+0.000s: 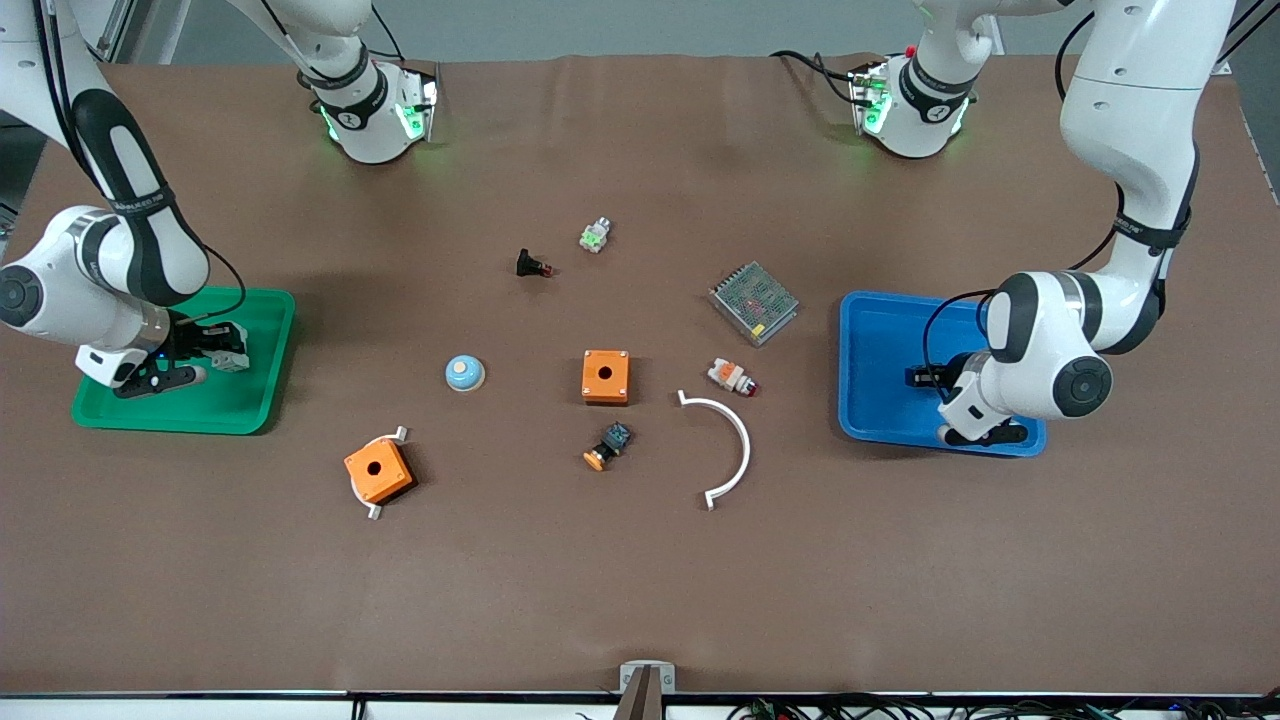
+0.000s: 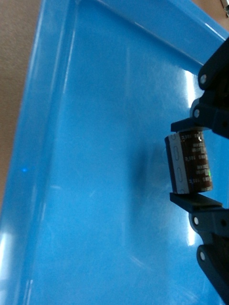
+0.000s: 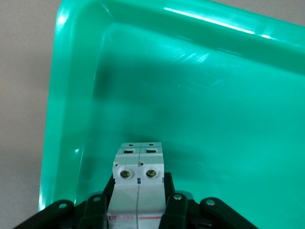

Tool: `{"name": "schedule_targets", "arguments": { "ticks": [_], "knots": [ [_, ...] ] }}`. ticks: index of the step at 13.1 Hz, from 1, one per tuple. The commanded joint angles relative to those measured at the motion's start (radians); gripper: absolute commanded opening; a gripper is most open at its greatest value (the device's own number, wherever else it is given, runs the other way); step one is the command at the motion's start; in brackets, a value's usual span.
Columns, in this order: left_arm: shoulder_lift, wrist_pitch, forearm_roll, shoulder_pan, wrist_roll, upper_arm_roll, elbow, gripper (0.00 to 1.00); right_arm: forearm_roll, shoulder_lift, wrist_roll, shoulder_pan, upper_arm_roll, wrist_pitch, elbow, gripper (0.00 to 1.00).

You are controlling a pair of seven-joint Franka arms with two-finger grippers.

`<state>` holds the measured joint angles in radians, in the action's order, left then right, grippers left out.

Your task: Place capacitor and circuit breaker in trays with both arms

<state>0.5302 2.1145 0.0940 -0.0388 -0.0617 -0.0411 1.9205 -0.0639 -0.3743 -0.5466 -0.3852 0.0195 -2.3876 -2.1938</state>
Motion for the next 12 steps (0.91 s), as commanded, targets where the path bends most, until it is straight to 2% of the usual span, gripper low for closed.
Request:
{"name": "schedule_targets", "arguments": {
  "ticks": [1,2,5,7,8,9,11,12],
  "knots": [
    [-0.027,0.01,0.013,-0.001,0.002,-0.006,-0.026,0.93,-0.017,-0.002,-0.027,-0.037,0.019,0.014,0.031,1.0],
    [-0.041,0.01,0.013,-0.009,0.002,-0.008,-0.049,1.0,-0.017,0.001,-0.027,-0.034,0.02,0.027,0.042,1.0],
    [-0.097,0.009,0.0,-0.01,0.002,-0.014,-0.086,1.0,0.001,0.009,-0.039,-0.02,0.036,0.183,0.147,1.0],
    [-0.146,0.007,-0.011,-0.013,-0.007,-0.014,-0.116,1.0,0.016,0.015,-0.029,-0.009,0.074,0.397,0.309,1.0],
    [-0.192,0.002,-0.046,-0.012,-0.015,-0.017,-0.126,1.0,0.077,0.011,-0.004,-0.006,0.08,0.503,0.41,1.0],
    [-0.235,0.001,-0.072,-0.009,-0.013,-0.023,-0.126,1.0,0.099,0.011,0.034,0.02,0.08,0.578,0.481,1.0],
    [-0.297,-0.022,-0.079,-0.006,-0.007,-0.022,-0.156,1.0,0.093,0.017,0.208,0.106,0.079,0.648,0.584,1.0],
    [-0.314,-0.084,-0.079,-0.004,-0.016,-0.022,-0.185,1.0,0.092,0.021,0.311,0.15,0.079,0.707,0.636,1.0]
  ]
}}
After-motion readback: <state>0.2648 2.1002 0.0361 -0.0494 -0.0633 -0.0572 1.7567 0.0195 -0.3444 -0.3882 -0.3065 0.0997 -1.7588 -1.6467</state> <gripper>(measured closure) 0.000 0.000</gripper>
